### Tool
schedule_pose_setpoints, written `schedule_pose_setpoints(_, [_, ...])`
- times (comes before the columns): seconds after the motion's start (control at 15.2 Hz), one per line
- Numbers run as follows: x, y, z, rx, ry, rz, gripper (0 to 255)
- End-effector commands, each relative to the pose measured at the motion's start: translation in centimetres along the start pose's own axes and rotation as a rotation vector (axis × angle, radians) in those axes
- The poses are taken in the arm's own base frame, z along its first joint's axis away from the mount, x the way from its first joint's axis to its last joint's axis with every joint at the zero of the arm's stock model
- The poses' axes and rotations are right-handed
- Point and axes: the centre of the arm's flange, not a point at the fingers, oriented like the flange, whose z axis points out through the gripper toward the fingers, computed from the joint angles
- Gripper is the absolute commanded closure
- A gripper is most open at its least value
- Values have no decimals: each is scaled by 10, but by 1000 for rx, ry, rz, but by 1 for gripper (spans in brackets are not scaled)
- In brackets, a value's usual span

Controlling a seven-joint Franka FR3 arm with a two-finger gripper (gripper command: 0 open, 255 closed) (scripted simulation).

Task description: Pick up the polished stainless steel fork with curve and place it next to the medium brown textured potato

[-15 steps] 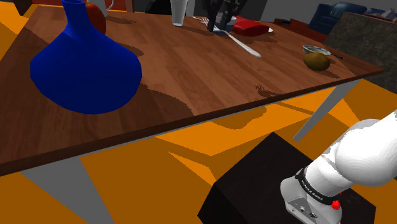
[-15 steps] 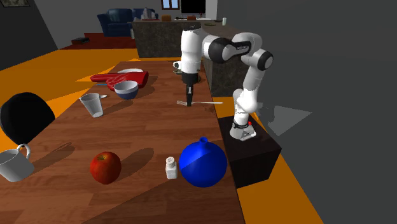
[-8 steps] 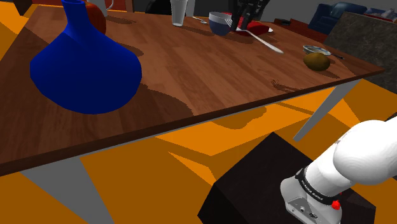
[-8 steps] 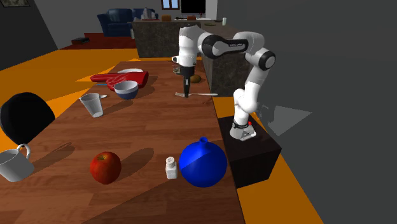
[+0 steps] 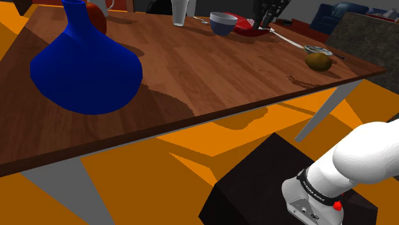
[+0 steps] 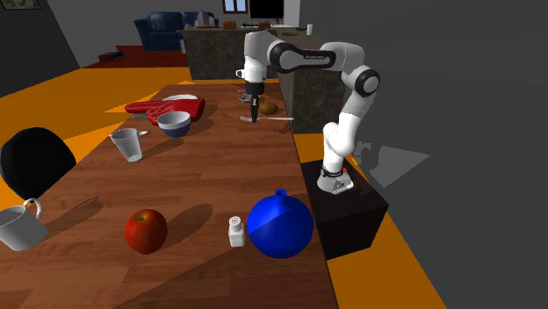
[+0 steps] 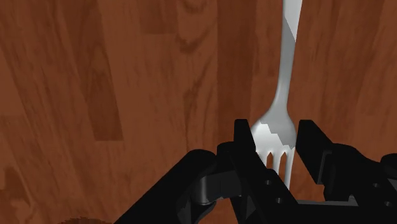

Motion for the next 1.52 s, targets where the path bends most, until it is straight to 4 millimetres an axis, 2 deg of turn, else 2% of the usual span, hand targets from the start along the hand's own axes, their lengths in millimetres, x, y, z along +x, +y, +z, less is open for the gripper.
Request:
schedule_pose_setpoints(0.0, [4,28,3,0,0,-2,255])
schedule_pose_setpoints(0.86, [31,197,1,0,0,-2,255])
schedule_pose_setpoints(0.92, [32,204,1,0,0,-2,255])
schedule_pose_setpoints(1.45, [29,205,43,0,0,-2,255])
